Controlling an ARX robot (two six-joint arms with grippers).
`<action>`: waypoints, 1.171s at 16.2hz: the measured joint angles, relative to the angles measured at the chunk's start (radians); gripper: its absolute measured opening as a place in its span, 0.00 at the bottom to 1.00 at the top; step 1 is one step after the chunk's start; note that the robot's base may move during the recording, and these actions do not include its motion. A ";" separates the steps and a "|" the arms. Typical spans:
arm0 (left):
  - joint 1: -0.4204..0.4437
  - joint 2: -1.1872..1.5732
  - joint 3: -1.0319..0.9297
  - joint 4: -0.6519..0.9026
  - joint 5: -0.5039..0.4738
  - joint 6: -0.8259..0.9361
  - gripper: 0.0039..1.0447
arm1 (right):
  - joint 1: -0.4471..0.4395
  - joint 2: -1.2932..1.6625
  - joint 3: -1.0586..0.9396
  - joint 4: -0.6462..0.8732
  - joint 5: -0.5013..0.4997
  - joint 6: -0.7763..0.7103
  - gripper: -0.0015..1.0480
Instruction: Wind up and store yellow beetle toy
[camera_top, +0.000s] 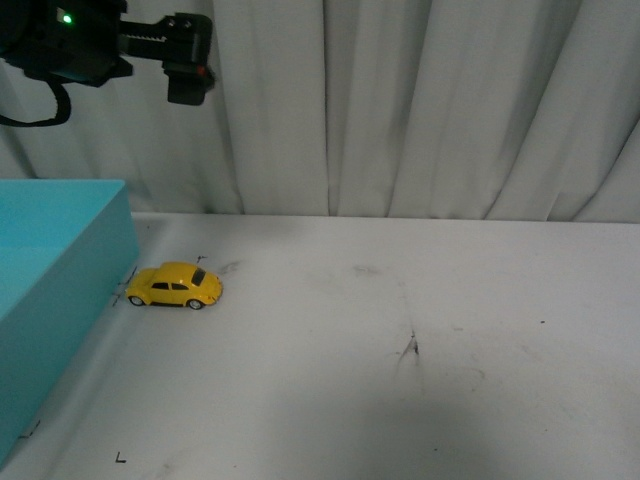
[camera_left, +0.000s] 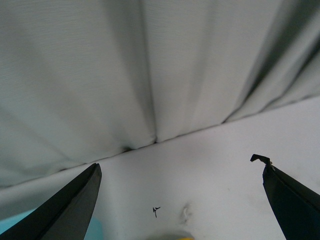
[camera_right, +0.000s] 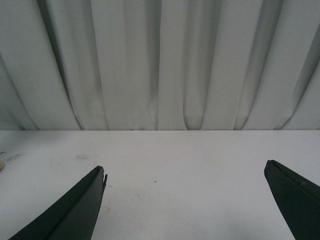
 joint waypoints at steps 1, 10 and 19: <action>-0.004 0.016 0.024 -0.032 0.027 0.040 0.94 | 0.000 0.000 0.000 0.000 0.000 0.000 0.94; -0.036 0.327 0.250 -0.594 -0.060 1.015 0.94 | 0.000 0.000 0.000 0.000 0.000 0.000 0.94; 0.015 0.537 0.486 -0.790 -0.154 1.235 0.94 | 0.000 0.000 0.000 0.000 0.000 0.000 0.94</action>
